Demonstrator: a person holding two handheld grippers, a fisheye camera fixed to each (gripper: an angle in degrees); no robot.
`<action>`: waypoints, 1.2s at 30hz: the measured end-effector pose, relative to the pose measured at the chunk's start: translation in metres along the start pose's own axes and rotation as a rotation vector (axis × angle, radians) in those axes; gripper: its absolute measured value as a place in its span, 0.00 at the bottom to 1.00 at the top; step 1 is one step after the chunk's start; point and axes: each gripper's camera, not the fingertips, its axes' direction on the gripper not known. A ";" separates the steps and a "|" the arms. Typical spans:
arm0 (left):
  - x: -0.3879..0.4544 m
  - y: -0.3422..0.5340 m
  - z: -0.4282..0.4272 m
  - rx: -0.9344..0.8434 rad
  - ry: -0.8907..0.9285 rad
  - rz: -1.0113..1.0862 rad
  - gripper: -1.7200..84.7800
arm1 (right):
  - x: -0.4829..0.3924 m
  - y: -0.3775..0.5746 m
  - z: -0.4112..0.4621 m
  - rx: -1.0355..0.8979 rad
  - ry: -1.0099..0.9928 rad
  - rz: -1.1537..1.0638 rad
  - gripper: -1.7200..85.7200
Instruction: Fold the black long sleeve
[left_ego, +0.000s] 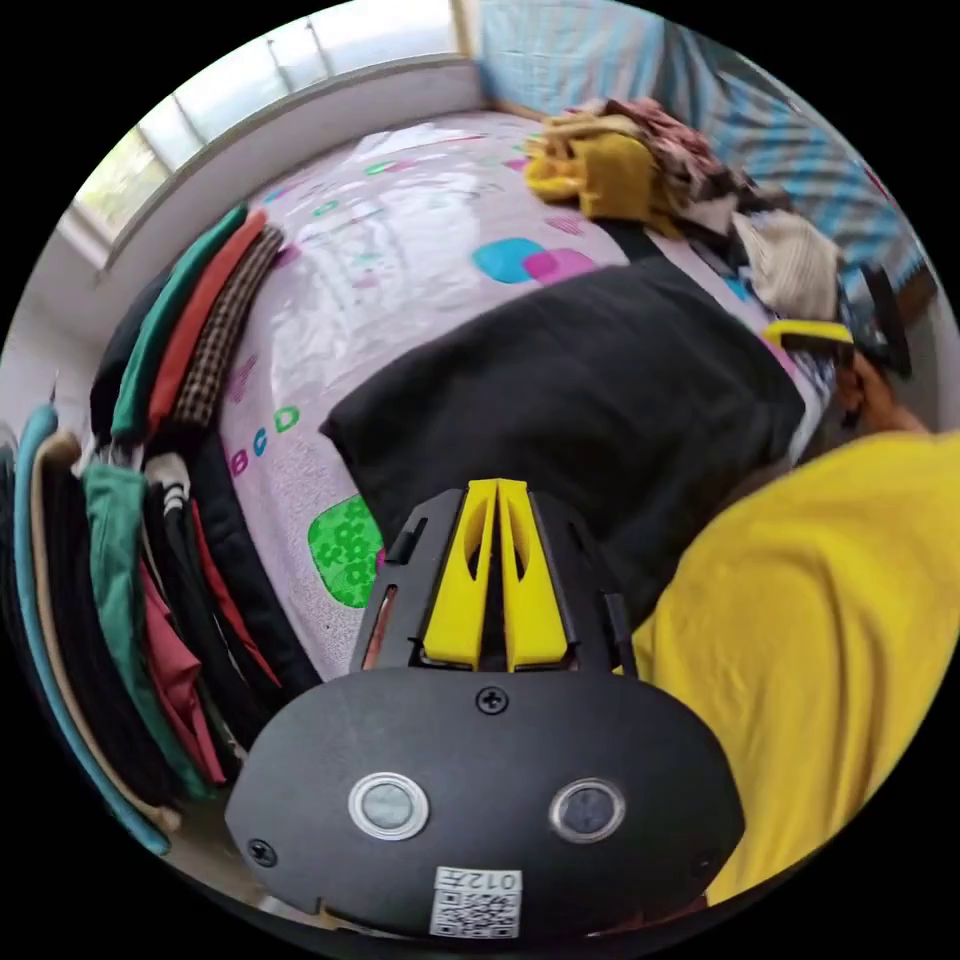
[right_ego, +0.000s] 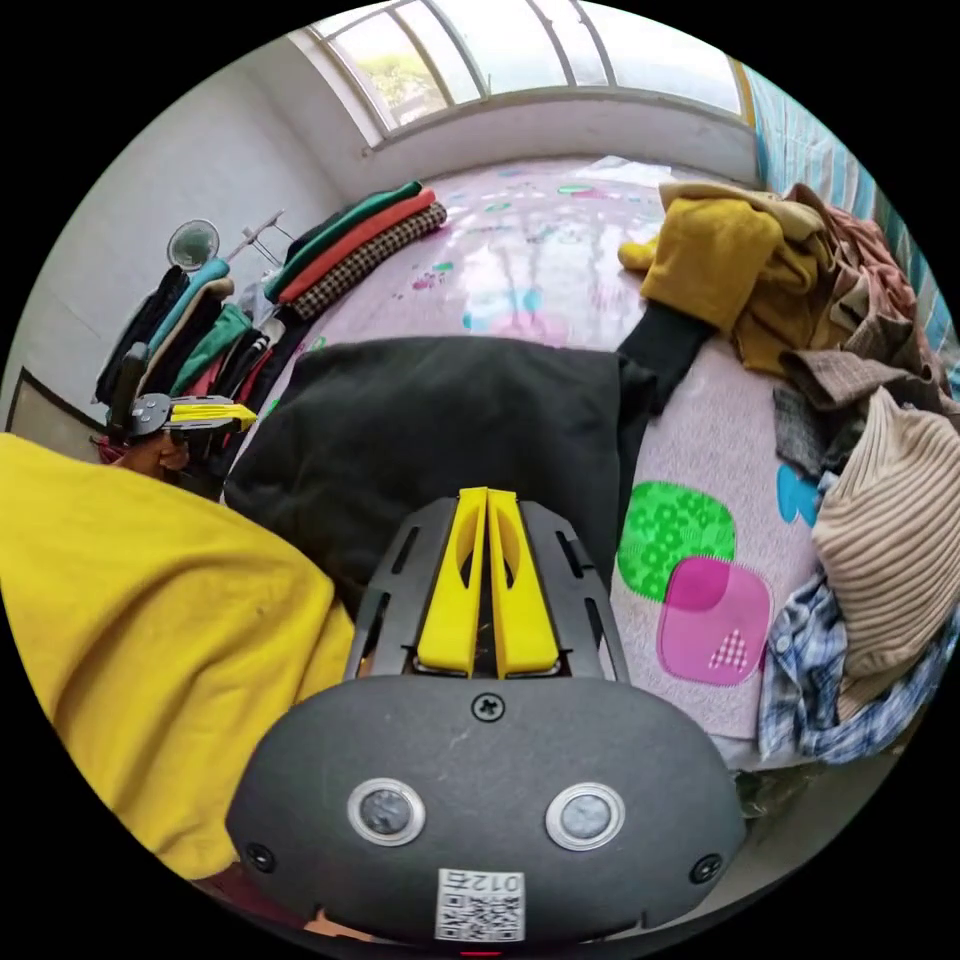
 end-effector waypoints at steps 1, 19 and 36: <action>-0.032 -0.011 0.008 -0.003 0.028 -0.098 0.02 | 0.004 -0.018 0.000 0.020 -0.007 0.003 0.02; -0.317 -0.044 0.169 -0.204 0.740 -0.800 0.05 | 0.009 -0.108 0.055 -0.154 0.070 0.011 0.02; -0.387 -0.072 0.188 -0.055 0.939 -0.575 0.03 | 0.011 -0.142 0.087 -0.250 0.084 -0.029 0.02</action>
